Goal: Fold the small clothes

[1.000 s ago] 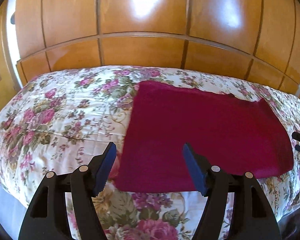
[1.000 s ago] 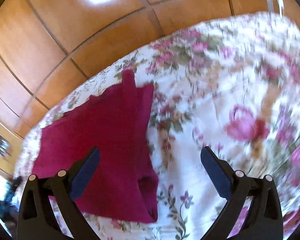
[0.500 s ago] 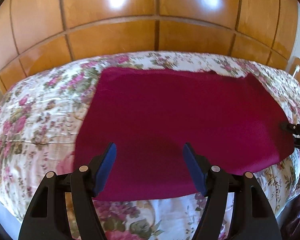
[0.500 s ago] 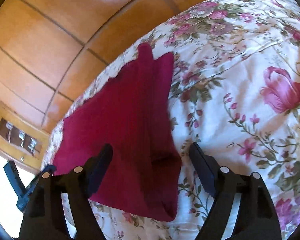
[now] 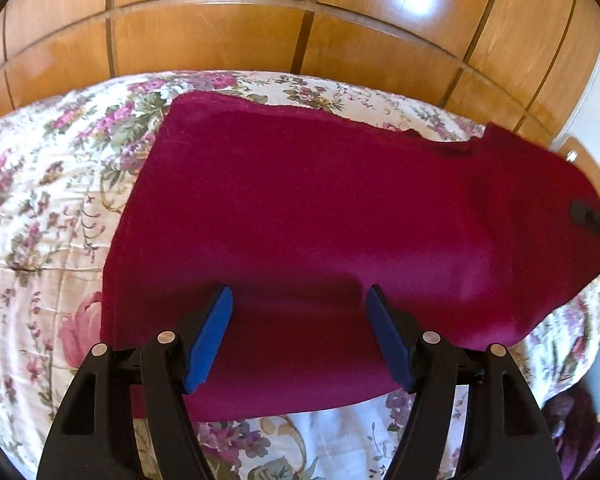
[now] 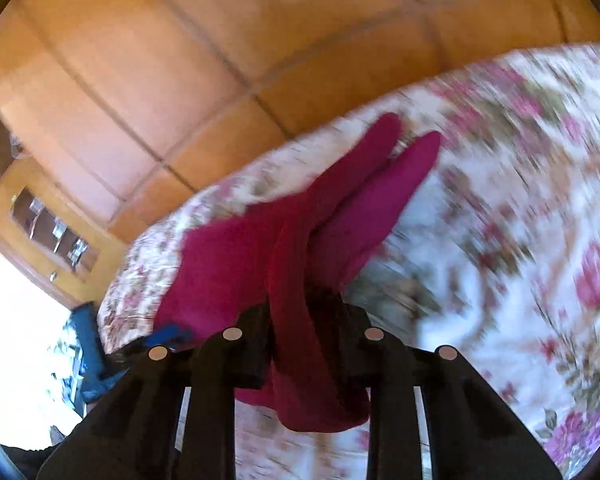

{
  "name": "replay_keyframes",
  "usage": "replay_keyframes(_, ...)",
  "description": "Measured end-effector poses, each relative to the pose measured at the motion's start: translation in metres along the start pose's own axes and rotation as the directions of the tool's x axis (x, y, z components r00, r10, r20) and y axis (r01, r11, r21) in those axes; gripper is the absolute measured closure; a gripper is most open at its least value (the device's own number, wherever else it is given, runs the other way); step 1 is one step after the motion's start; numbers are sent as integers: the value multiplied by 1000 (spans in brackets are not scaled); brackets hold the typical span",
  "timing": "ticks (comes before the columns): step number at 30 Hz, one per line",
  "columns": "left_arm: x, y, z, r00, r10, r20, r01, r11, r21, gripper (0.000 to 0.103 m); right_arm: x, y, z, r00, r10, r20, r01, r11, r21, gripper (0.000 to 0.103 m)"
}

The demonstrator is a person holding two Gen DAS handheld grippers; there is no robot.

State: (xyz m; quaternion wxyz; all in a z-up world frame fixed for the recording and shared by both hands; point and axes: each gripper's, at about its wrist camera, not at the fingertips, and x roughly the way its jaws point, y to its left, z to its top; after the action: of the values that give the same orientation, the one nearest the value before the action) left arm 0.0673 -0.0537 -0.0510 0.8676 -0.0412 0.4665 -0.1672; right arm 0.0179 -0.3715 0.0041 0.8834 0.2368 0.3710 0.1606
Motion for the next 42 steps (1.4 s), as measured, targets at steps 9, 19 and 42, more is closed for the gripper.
replay_keyframes(9, -33, 50, 4, 981, -174, 79, 187, 962, -199, 35, 63, 140, 5, 994, 71, -81, -91, 954, -287, 82)
replay_keyframes(19, -88, 152, -11, 975, -125, 185, 193, 888, -417, 35, 193, 215, -70, 955, -64, -290, -83, 879, -469, 82)
replay_keyframes(42, -44, 91, 46, 995, -97, 2, 93, 953, -288, 30, 84, 130, -86, 991, -65, -114, 25, 948, -317, 46)
